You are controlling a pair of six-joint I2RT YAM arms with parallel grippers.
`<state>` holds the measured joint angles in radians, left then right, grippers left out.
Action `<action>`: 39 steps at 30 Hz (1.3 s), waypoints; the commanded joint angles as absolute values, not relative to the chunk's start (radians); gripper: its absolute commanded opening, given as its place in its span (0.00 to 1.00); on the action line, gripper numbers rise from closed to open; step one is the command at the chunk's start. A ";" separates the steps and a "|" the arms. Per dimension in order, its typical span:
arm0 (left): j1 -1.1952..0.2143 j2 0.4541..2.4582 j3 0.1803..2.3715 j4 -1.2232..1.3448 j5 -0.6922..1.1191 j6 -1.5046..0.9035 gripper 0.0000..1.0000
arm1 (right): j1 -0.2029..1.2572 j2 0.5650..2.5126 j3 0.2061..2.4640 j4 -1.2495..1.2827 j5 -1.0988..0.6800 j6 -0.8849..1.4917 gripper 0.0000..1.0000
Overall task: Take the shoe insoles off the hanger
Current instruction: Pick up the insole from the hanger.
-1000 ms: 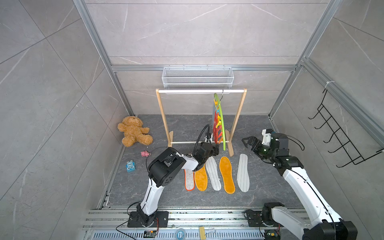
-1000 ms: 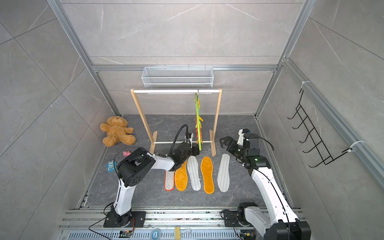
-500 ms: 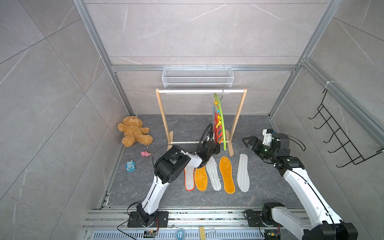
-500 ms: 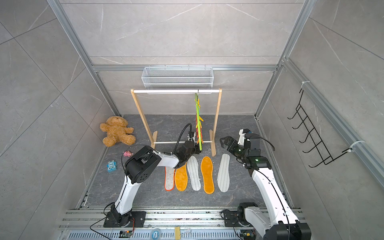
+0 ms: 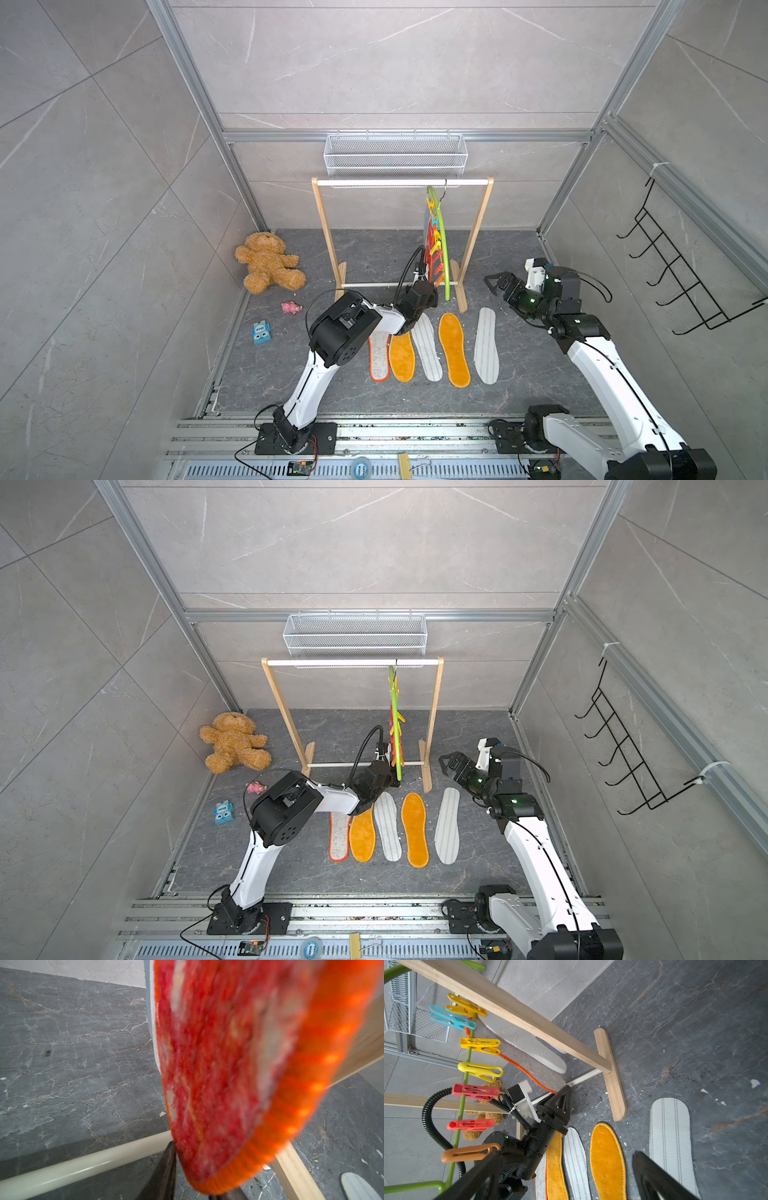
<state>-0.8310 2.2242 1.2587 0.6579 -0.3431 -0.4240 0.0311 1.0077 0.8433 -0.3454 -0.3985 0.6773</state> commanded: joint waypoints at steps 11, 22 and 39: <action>-0.800 2.100 1.218 0.682 -0.392 -0.390 0.00 | 0.026 1.032 0.876 -0.230 -0.496 0.788 0.88; -0.760 1.987 1.136 0.667 -0.403 -0.371 0.00 | 0.027 1.109 0.931 -0.081 -0.569 0.923 0.81; -0.701 1.855 1.105 0.580 -0.371 -0.339 0.00 | 0.030 1.243 1.089 -0.025 -0.583 0.963 0.89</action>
